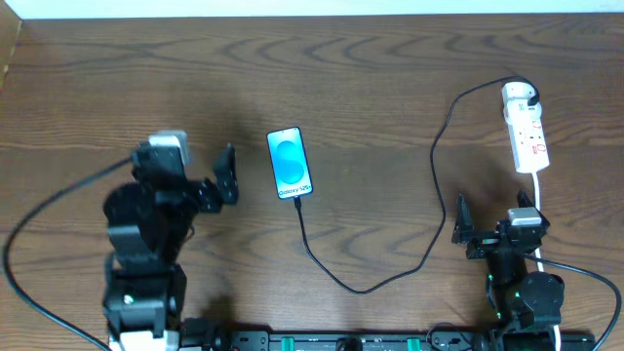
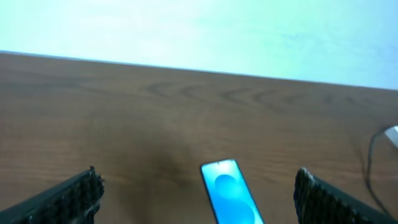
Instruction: Plug charger to phone and switch on socket
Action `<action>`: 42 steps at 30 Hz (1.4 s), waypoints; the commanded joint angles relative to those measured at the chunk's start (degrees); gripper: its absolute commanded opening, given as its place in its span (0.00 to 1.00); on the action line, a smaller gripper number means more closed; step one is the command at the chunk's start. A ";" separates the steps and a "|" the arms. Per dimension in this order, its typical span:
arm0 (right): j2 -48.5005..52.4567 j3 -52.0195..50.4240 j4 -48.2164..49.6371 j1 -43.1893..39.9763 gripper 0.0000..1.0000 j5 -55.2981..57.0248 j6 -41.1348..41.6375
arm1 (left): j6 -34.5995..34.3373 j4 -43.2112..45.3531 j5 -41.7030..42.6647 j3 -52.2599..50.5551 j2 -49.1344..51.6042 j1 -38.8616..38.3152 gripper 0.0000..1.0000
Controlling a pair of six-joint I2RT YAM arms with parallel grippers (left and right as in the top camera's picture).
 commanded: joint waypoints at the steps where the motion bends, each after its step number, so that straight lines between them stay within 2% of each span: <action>1: -0.35 -0.22 -0.17 0.33 0.99 -0.31 0.79 | 6.51 4.83 -0.48 -7.02 -4.94 -1.97 0.99; 5: -0.35 -0.22 -0.17 0.33 0.99 -0.31 0.79 | 10.01 6.82 -0.52 -12.81 -10.12 -3.26 0.99; 25: -0.35 -0.22 -0.17 0.33 0.99 -0.31 0.79 | 10.10 8.02 -6.23 -34.86 -37.68 -3.26 0.99; 42: -0.35 -0.22 -0.17 0.33 0.99 -0.31 0.79 | 10.10 8.24 -8.13 -36.81 -39.30 -3.26 0.99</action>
